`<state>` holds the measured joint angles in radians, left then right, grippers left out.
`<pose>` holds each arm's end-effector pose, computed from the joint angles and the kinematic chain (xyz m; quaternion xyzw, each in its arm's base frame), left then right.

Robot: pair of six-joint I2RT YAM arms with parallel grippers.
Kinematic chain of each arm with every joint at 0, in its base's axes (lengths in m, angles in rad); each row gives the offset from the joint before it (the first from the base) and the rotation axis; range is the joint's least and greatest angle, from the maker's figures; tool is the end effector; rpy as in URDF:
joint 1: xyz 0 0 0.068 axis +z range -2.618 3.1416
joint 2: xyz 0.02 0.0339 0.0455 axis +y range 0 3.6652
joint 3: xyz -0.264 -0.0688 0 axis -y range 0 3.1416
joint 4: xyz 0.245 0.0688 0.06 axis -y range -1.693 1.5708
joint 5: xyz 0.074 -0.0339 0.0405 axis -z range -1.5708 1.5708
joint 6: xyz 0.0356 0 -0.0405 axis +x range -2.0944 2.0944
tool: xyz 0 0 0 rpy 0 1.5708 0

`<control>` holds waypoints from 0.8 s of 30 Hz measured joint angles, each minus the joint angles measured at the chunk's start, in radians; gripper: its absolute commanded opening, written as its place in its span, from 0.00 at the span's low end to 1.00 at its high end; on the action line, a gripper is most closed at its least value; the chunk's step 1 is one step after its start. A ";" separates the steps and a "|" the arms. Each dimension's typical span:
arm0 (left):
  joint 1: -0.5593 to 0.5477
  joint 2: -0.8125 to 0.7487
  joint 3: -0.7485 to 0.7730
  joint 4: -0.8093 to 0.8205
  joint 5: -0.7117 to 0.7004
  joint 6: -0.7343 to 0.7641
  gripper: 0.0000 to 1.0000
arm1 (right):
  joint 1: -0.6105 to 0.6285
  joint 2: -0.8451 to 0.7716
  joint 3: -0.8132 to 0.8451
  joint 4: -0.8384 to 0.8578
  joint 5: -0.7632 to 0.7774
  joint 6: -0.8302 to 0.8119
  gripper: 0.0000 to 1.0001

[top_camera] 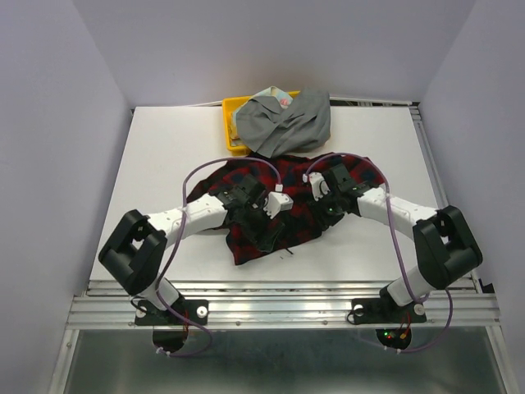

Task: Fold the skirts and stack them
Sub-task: Flatten the skirt out

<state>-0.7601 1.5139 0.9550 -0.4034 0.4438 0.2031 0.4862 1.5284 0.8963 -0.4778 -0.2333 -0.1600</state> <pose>0.2107 -0.2214 0.2109 0.4895 0.7943 -0.2822 0.2232 0.2528 0.1429 0.1836 -0.3322 0.9085 0.1486 0.2055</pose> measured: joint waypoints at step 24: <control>0.058 0.106 0.027 0.023 -0.039 -0.048 0.08 | 0.113 0.012 -0.040 0.044 0.169 -0.027 0.21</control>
<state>-0.7025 1.6196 0.9821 -0.3809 0.4053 0.1551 0.5991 1.5402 0.8562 -0.4339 -0.0643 -0.1867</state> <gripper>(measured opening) 0.157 0.441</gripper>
